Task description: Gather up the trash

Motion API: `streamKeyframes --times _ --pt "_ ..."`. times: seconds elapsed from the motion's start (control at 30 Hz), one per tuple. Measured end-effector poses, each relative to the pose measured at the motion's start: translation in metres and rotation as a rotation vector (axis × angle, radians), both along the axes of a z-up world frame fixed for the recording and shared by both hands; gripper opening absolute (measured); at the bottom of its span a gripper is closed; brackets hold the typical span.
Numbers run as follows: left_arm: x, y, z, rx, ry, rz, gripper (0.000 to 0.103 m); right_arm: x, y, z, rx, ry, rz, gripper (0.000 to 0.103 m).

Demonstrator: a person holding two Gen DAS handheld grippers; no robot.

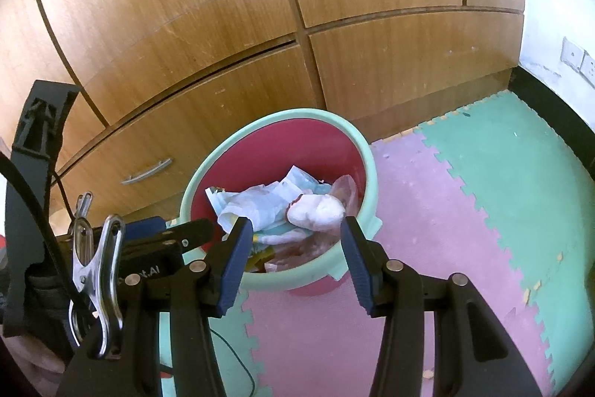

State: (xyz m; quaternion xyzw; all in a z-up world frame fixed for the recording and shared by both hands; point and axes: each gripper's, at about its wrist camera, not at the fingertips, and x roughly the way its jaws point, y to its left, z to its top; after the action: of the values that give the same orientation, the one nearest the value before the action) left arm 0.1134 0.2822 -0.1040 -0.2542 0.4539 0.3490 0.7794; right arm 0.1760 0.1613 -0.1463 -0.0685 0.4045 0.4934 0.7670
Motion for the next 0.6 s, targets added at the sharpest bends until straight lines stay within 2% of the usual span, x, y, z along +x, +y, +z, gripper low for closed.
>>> streamKeyframes --times 0.6 --pt "-0.0088 -0.0086 0.0070 0.010 -0.009 0.002 0.066 -0.0082 -0.0102 0.0032 0.013 -0.006 -0.008 0.050"
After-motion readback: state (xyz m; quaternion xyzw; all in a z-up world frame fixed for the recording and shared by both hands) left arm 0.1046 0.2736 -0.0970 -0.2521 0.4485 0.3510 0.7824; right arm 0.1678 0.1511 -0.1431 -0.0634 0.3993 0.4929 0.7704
